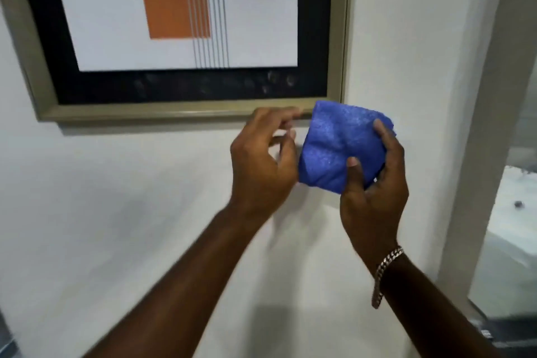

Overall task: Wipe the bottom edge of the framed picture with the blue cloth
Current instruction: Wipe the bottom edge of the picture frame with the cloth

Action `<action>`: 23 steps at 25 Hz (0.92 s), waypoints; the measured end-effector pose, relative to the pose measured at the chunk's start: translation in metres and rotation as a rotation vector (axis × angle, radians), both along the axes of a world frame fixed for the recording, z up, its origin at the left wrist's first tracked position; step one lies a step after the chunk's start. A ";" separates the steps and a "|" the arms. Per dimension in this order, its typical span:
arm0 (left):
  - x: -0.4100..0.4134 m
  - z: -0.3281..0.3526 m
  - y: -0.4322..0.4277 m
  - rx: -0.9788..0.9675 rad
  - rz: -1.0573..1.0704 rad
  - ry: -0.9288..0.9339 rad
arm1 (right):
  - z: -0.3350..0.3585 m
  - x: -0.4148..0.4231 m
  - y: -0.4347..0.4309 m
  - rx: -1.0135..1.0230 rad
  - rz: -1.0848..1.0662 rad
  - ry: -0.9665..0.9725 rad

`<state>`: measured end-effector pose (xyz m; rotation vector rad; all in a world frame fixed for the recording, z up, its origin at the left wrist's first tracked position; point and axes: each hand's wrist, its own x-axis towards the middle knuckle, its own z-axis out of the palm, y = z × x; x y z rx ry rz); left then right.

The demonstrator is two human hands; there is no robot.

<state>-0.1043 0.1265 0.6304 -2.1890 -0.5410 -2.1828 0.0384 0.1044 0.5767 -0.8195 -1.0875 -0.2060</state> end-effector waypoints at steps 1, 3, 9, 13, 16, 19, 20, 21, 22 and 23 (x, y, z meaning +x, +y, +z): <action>-0.012 0.026 0.003 0.110 0.050 0.035 | 0.017 -0.002 0.005 0.036 -0.009 -0.001; -0.036 0.072 0.014 0.300 0.186 0.114 | 0.045 -0.008 0.014 0.083 -0.053 -0.004; -0.101 0.155 0.073 0.527 0.656 0.611 | 0.079 -0.028 0.043 0.050 -0.571 -0.192; -0.133 0.181 0.100 0.667 0.952 0.788 | 0.068 -0.030 0.075 0.162 -0.616 -0.496; -0.135 0.184 0.108 0.692 1.019 0.773 | 0.045 -0.034 0.090 0.186 -0.646 -0.485; -0.133 0.188 0.107 0.709 1.024 0.772 | 0.052 -0.053 0.100 0.222 -0.645 -0.380; -0.133 0.189 0.108 0.715 1.025 0.777 | 0.054 -0.061 0.102 0.227 -0.638 -0.370; -0.134 0.190 0.108 0.721 1.023 0.778 | 0.054 -0.068 0.103 0.233 -0.639 -0.387; -0.134 0.191 0.108 0.723 1.018 0.776 | 0.050 -0.073 0.103 0.234 -0.647 -0.414; -0.134 0.190 0.108 0.726 1.014 0.774 | 0.047 -0.075 0.104 0.229 -0.663 -0.423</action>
